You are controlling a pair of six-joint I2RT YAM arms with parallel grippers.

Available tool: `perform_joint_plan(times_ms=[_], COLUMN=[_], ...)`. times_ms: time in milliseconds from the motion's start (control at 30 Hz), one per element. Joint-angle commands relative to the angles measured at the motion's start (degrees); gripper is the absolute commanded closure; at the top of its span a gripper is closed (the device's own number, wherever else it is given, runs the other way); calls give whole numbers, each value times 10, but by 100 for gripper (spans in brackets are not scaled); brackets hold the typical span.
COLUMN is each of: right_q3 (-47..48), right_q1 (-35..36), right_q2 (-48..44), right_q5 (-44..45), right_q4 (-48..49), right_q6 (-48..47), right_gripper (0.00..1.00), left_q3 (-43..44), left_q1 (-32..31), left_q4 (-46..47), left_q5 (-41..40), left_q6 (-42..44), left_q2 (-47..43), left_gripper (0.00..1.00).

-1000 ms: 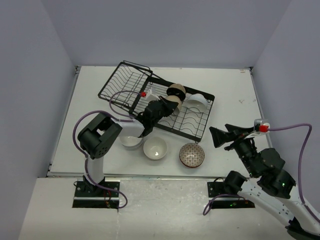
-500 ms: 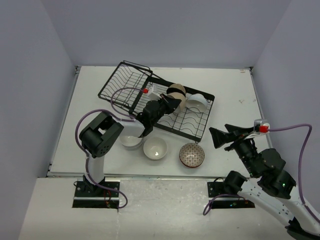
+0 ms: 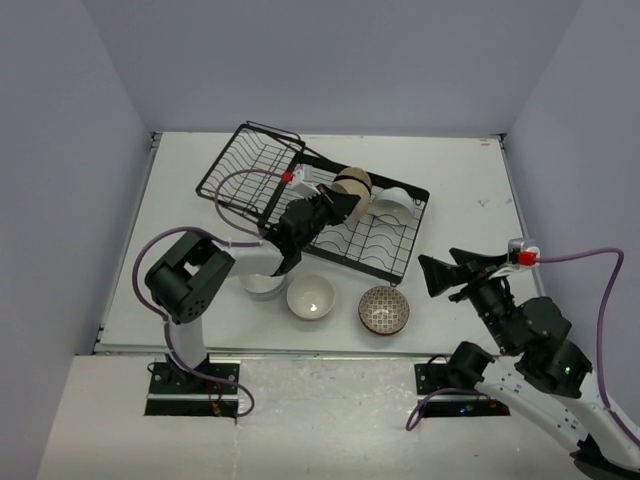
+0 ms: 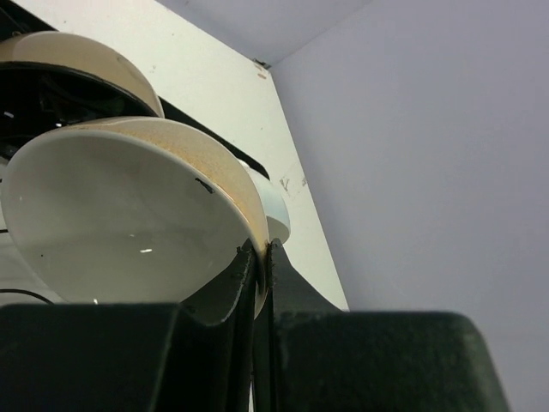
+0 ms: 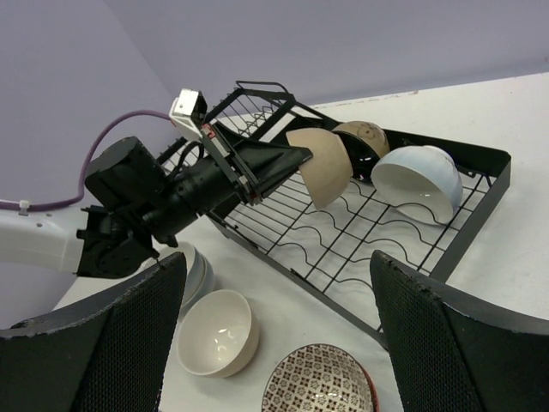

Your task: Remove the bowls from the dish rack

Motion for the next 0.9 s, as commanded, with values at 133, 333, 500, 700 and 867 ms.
perform_joint_plan(times_ms=[133,333,500,700,867], right_q3=[1,2,1,1,3], right_q1=[0,0,-1,0,-1], right_q2=[0,3,5,7,8], right_q5=[2,6,9,14,20], right_q4=[17,14,14,15,12], right_q6=[-10,-9,-8,-10,-11], right_gripper=[12,11,11,11,11], left_q3=[-4,17,18,-45,-30], left_q1=[-9,-21,-35,-36,-56], left_q4=[22,-93,-209,-242,-348], left_q5=[-10,-31,-57,-53,-62], left_q6=[106,179,226,225,271], left_q2=[-111,-182,-236,-321,-372], left_gripper=[100,100,100,100,100])
